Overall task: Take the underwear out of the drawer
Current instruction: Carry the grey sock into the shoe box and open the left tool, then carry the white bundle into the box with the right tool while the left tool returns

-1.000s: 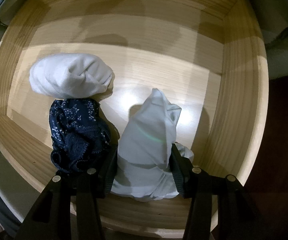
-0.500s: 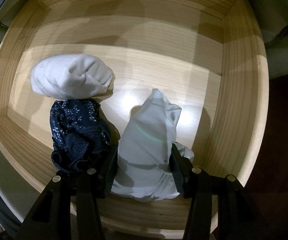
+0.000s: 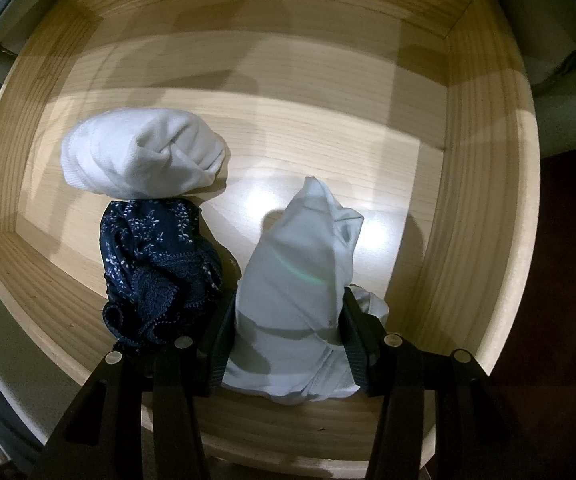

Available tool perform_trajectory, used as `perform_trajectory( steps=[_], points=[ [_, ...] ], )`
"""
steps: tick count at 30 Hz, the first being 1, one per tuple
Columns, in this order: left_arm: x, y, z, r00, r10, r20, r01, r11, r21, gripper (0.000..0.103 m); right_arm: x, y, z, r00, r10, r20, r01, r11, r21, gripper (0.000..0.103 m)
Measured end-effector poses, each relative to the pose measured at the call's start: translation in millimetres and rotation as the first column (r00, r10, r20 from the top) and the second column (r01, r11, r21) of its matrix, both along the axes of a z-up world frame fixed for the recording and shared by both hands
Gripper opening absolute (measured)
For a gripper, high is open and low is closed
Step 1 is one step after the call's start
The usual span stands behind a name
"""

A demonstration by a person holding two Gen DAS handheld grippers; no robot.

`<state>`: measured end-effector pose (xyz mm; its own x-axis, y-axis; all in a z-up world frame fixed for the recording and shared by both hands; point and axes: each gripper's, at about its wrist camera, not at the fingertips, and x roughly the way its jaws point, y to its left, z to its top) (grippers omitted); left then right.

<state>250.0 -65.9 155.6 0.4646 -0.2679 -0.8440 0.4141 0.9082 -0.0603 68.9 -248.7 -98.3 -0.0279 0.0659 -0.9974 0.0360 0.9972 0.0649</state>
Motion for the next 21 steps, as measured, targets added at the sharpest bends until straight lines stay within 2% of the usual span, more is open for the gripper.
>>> perform_trajectory(
  steps=[5, 11, 15, 21],
  points=[
    [-17, 13, 25, 0.998, 0.012, 0.057, -0.010, 0.999, -0.039, 0.054, 1, 0, 1, 1.000, 0.001, -0.002, -0.001, 1.000, -0.002, 0.047],
    [-59, 37, 37, 0.992, 0.004, 0.126, -0.003, 1.000, -0.008, 0.057, 1, 0, 2, 1.000, 0.003, -0.003, -0.003, 1.000, -0.002, 0.046],
    [-91, 58, 14, 0.994, 0.011, 0.107, -0.012, 1.000, 0.014, 0.058, 0, -2, 6, 0.999, -0.015, 0.028, 0.015, 1.000, 0.001, 0.044],
    [-123, 80, -48, 0.998, 0.052, 0.018, -0.052, 0.998, 0.017, 0.058, -3, -3, 11, 0.998, -0.023, 0.062, 0.023, 1.000, -0.006, 0.039]
  ],
)
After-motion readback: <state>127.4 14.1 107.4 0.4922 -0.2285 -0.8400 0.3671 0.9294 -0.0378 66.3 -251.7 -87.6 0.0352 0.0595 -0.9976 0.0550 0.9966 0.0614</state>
